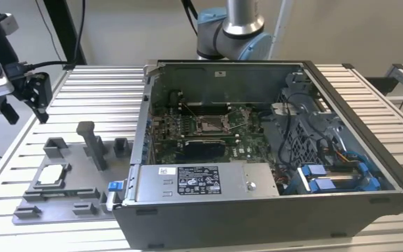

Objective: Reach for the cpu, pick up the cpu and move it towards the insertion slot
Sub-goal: 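Pick up the cpu and move it towards the insertion slot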

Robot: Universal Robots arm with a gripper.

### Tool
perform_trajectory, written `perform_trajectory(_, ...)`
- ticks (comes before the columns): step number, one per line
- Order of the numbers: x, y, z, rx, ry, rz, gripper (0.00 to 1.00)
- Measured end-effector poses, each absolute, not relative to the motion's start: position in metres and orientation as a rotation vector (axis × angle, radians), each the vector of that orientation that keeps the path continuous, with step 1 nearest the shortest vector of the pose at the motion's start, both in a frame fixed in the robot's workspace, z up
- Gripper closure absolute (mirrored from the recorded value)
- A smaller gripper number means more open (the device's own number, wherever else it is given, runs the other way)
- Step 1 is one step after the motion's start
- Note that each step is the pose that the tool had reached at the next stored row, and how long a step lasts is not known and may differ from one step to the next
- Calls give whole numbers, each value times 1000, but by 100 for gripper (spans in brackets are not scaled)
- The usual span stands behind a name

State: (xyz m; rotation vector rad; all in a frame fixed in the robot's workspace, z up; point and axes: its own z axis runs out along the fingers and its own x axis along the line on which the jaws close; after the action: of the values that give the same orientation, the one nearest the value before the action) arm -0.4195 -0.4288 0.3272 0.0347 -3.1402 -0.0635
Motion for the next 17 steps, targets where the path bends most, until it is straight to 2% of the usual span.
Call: perform_trajectory(17, -422, -439, 299, 35, -3140, -64, 100)
